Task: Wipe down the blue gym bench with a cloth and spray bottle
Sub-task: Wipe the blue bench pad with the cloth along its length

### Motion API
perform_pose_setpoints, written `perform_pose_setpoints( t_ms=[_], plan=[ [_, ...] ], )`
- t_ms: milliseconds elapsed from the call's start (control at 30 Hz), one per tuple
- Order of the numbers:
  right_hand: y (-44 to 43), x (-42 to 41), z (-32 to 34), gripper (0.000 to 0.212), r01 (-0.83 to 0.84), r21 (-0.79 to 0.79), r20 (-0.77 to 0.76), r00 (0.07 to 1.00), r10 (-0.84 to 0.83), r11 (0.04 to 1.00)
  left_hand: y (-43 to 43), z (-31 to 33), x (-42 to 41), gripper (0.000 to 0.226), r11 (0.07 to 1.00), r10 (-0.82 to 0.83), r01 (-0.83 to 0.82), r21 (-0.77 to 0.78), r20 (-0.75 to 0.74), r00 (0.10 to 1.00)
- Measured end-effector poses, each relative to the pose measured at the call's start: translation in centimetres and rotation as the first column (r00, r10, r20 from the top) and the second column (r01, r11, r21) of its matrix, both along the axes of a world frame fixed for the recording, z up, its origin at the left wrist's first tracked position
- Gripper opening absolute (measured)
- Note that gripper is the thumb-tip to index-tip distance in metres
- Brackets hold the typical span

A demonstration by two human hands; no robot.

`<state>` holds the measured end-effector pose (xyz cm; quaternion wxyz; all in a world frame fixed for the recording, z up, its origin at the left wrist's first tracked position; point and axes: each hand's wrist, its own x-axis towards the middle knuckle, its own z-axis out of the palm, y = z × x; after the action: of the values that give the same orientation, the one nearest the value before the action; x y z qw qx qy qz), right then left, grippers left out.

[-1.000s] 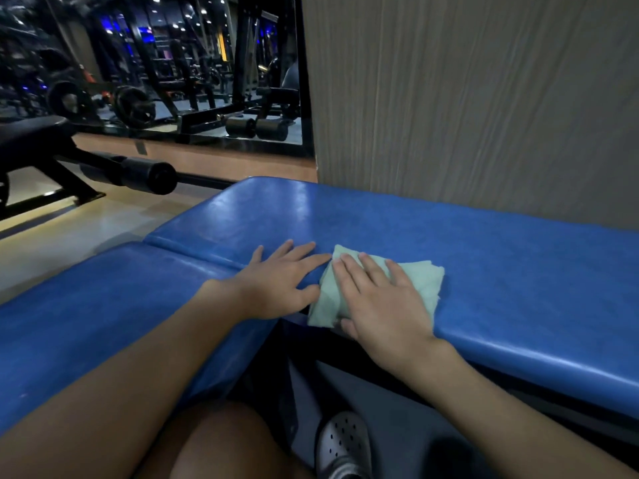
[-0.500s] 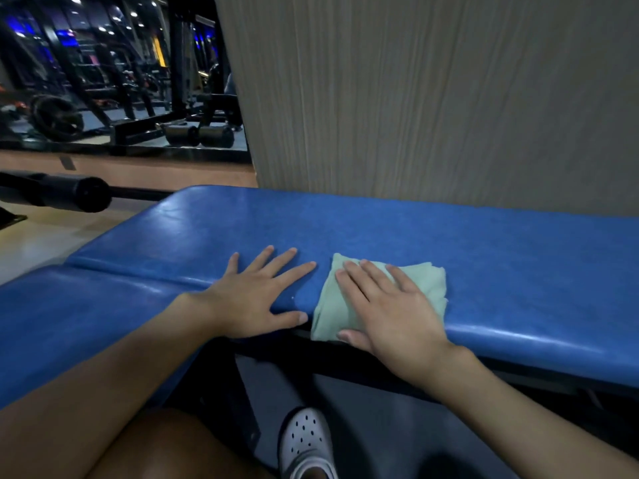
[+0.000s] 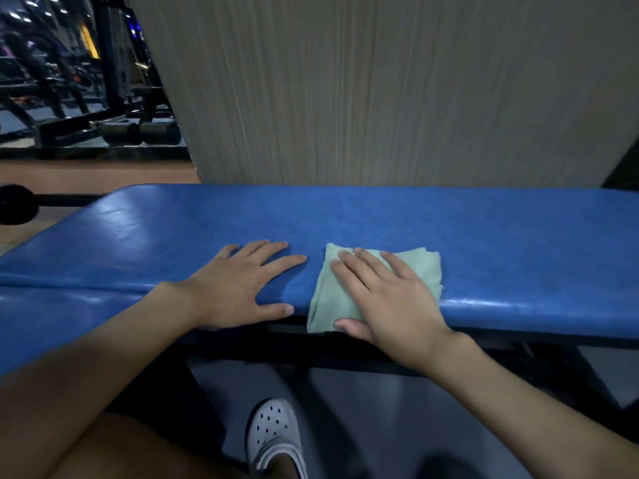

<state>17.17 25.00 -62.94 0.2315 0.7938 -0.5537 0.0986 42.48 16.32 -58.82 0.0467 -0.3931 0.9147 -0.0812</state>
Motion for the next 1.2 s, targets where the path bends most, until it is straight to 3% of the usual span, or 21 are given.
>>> perform_pose_setpoints(
  t_ms=[233, 533, 700, 867, 1033, 1100, 1200],
  plan=[
    [3.7, -8.5, 0.0, 0.081, 0.063, 0.008, -0.047, 0.997, -0.063, 0.998, 0.8, 0.5, -3.4, 0.091, 0.993, -0.104, 0.107, 0.048, -0.052, 0.993],
    [5.2, -11.5, -0.4, 0.079, 0.12, 0.004, -0.021, 0.993, -0.119, 0.993, 1.4, -0.5, -9.9, 0.093, 0.981, -0.19, 0.191, 0.026, -0.029, 0.981],
    [8.9, -17.2, -0.2, 0.081, 0.297, -0.03, 0.043, 0.954, -0.295, 0.954, 2.3, -1.0, -13.2, 0.091, 0.973, -0.229, 0.229, -0.007, -0.024, 0.973],
    [7.9, -13.1, -1.4, 0.073, 0.467, -0.093, 0.278, 0.86, -0.427, 0.879, 2.5, -1.0, -15.9, 0.099, 0.974, -0.226, 0.226, -0.004, -0.026, 0.974],
    [8.6, -17.4, -2.7, 0.064, 0.442, -0.201, 0.21, 0.891, -0.402, 0.874, 3.1, -0.3, -17.2, 0.1, 0.949, -0.316, 0.317, 0.003, -0.058, 0.947],
    [10.1, -21.0, -3.1, 0.06, 0.522, -0.257, 0.272, 0.847, -0.457, 0.813, 3.7, -0.1, -18.0, 0.096, 0.934, -0.355, 0.358, 0.012, -0.099, 0.93],
    [10.5, -22.5, -3.3, 0.054, 0.76, -0.237, 0.572, 0.612, -0.546, 0.605, 4.6, -0.3, -21.1, 0.094, 0.918, -0.39, 0.397, 0.019, -0.145, 0.909]
  ],
)
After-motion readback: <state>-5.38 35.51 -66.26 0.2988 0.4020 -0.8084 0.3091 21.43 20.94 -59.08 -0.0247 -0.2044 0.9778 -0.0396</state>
